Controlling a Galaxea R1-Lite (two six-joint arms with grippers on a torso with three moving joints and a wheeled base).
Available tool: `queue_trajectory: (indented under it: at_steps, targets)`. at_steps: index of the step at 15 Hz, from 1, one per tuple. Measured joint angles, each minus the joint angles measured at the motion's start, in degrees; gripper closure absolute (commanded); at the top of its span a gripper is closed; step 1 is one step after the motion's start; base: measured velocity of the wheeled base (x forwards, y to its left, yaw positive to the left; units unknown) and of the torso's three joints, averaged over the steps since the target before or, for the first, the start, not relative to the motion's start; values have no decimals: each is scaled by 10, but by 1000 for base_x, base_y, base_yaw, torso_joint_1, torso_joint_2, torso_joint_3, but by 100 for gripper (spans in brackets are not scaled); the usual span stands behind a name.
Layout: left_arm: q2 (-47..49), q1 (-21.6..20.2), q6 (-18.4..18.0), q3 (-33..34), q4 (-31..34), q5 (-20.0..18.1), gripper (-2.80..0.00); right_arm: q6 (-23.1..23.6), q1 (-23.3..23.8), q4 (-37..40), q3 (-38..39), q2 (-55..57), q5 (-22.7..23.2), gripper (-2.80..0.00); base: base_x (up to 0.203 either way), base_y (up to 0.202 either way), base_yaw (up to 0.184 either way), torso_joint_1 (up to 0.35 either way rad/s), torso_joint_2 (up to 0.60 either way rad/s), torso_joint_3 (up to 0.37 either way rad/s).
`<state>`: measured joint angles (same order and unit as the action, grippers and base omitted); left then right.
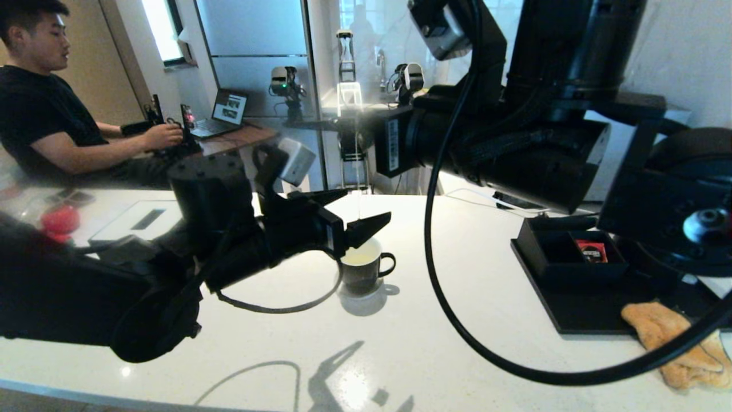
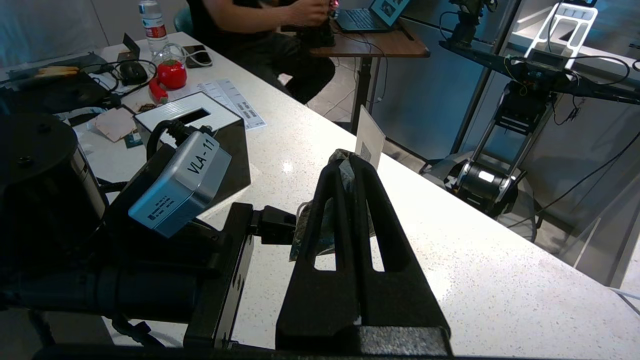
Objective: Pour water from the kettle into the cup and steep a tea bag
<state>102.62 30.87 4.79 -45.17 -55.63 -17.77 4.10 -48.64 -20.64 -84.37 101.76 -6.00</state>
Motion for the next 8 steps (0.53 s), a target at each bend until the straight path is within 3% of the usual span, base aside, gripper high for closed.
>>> queue_trajectory:
  at_steps: [8]
  targets:
    - [5, 2, -1, 0, -7, -4, -280, 0, -14, 0, 0, -1, 0, 0, 0, 0, 0, 0, 0, 0]
